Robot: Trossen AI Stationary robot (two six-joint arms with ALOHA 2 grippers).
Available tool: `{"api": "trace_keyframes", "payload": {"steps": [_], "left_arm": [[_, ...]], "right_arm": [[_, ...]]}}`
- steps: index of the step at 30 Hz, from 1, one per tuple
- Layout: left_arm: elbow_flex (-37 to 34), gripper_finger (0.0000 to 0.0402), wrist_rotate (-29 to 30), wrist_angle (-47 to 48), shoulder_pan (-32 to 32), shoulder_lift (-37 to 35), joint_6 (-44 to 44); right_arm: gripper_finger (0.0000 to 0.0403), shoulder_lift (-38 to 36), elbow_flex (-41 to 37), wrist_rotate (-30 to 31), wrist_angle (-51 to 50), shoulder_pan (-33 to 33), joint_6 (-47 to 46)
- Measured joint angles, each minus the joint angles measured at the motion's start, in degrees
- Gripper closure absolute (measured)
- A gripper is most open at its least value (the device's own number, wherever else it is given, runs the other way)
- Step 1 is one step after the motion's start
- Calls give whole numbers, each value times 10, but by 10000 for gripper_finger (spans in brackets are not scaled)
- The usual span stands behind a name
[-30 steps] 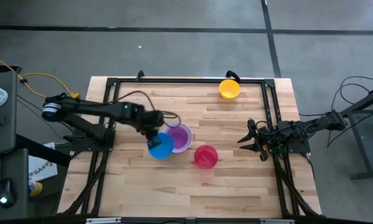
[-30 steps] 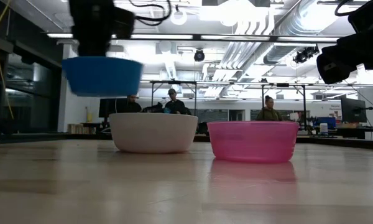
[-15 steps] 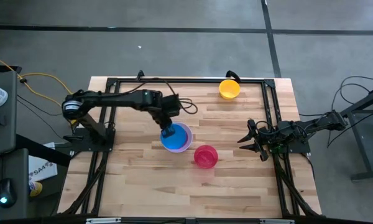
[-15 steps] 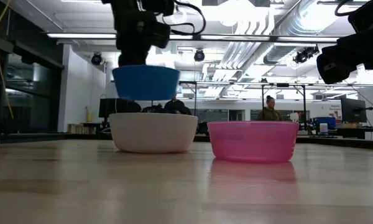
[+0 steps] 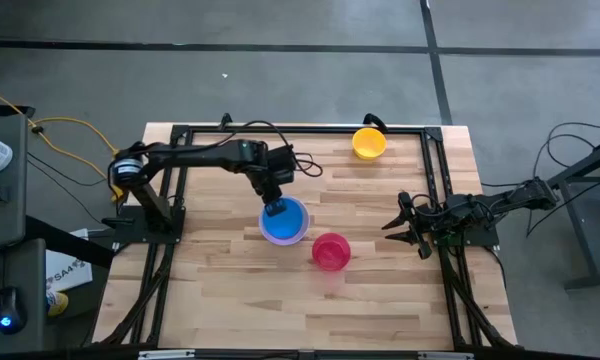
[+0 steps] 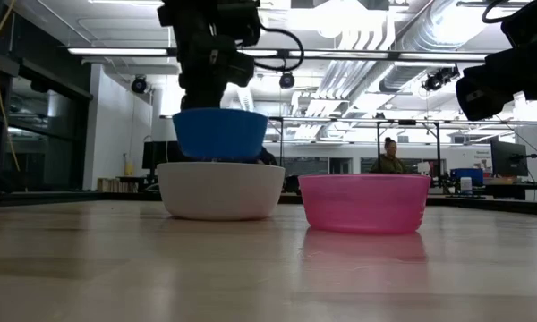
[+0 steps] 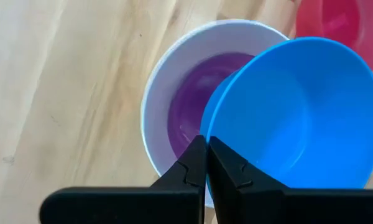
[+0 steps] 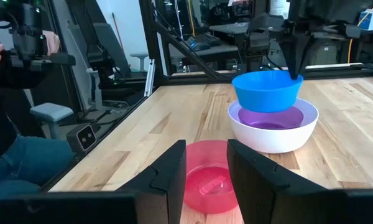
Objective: Nest bowls inside each other
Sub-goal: Stack the blue bowl on top of the violet bowl
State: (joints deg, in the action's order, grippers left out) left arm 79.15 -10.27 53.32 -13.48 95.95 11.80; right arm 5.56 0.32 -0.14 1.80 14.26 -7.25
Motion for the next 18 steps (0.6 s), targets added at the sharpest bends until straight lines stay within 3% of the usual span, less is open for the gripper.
{"api": "trace_keyframes", "payload": {"steps": [18], "left_arm": [[-1,402,-5,-15,-8,43,-22]], "right_arm": [[293,0,0,0,0,0,0]]}}
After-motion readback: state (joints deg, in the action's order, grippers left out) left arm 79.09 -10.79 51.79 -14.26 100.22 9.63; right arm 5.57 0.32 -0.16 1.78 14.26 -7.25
